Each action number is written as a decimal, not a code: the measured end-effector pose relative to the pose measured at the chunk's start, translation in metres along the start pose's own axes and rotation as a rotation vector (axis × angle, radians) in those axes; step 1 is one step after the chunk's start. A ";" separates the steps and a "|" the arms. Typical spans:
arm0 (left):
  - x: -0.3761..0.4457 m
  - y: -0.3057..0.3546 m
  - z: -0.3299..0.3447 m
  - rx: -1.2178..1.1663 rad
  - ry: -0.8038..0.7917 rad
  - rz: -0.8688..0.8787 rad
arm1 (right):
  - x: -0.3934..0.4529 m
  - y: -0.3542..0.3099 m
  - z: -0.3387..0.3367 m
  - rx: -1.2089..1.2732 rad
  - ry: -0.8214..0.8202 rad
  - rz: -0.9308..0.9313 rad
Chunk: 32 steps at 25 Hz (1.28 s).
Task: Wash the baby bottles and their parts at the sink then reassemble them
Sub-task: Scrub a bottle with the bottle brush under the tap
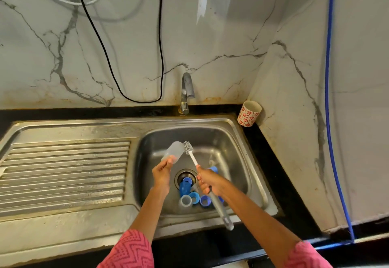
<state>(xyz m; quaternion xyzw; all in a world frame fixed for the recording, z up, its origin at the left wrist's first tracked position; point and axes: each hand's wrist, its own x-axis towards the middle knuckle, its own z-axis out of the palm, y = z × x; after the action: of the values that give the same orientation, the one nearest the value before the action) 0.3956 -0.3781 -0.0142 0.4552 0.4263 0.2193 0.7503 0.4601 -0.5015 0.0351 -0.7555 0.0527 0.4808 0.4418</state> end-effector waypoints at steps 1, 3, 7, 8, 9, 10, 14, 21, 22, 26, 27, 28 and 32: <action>0.001 -0.001 -0.003 0.041 0.019 0.016 | 0.007 0.001 -0.009 -0.015 0.000 0.013; 0.010 -0.003 -0.013 0.228 0.082 0.057 | 0.019 0.000 -0.027 -0.036 0.040 0.006; 0.031 -0.013 -0.023 0.996 0.061 0.059 | 0.032 -0.004 -0.044 -0.096 0.079 -0.029; 0.033 -0.016 -0.022 1.157 0.025 0.036 | 0.036 -0.004 -0.045 -0.109 0.086 -0.038; 0.035 -0.019 -0.019 1.294 -0.016 0.020 | 0.039 -0.004 -0.046 -0.117 0.090 -0.039; 0.035 -0.023 -0.016 1.404 -0.062 0.006 | 0.043 -0.003 -0.048 -0.121 0.093 -0.038; 0.030 -0.049 -0.017 1.620 -0.185 -0.043 | 0.052 0.001 -0.052 -0.114 0.081 -0.045; 0.028 -0.057 -0.007 1.931 -0.309 -0.047 | 0.071 0.004 -0.054 -0.116 0.065 -0.006; 0.028 -0.058 -0.007 1.951 -0.308 -0.058 | 0.074 0.003 -0.053 -0.118 0.059 -0.002; 0.029 -0.052 -0.003 1.977 -0.250 -0.001 | 0.078 -0.005 -0.049 -0.122 0.030 -0.002; 0.029 -0.050 -0.001 2.014 -0.236 0.024 | 0.078 -0.007 -0.049 -0.121 0.028 -0.005; 0.029 -0.045 0.002 2.048 -0.220 0.050 | 0.078 -0.008 -0.049 -0.122 0.030 -0.009; 0.030 -0.032 0.017 2.089 -0.363 0.103 | 0.079 -0.007 -0.047 -0.123 0.037 -0.013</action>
<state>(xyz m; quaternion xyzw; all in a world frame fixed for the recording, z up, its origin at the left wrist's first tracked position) 0.4246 -0.3807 -0.0518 0.9174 0.2649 -0.2956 0.0290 0.5375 -0.5038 -0.0142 -0.7903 0.0266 0.4662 0.3967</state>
